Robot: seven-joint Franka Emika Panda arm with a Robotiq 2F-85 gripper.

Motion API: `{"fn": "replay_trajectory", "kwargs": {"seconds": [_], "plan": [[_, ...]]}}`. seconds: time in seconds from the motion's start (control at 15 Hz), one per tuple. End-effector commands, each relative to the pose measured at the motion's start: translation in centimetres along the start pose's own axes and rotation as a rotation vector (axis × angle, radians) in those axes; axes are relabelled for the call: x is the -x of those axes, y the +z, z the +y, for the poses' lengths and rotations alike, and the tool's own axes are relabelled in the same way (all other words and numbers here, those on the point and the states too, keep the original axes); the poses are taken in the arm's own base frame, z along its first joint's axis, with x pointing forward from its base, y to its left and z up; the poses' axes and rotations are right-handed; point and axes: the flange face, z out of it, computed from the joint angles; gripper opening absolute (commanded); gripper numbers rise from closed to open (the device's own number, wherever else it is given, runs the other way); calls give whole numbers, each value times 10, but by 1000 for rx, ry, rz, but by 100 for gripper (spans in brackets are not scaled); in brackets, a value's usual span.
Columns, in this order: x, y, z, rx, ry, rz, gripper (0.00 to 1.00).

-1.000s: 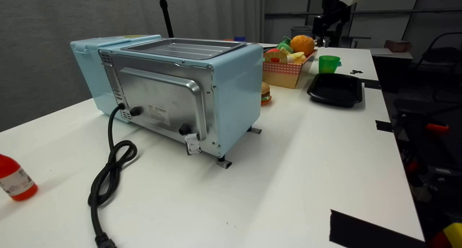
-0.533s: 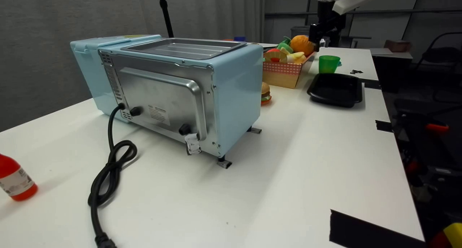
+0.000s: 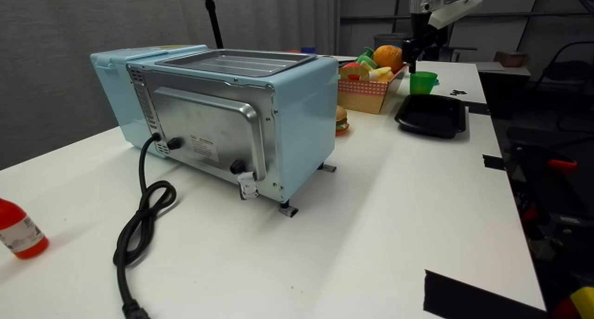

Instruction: Pour the contents of the green cup into the brown box

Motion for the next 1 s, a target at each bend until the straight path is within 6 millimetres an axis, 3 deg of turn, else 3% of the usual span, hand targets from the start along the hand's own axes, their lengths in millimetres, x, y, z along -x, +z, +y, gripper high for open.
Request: {"fn": "replay_trajectory", "kwargs": {"seconds": [0.0,0.33,0.93], "plan": [[-7,8,15,18,-18,-38,100],[1,16,10,4,-63,-61,100],[-7,-9,15,-16,-75,-44,100]]}}
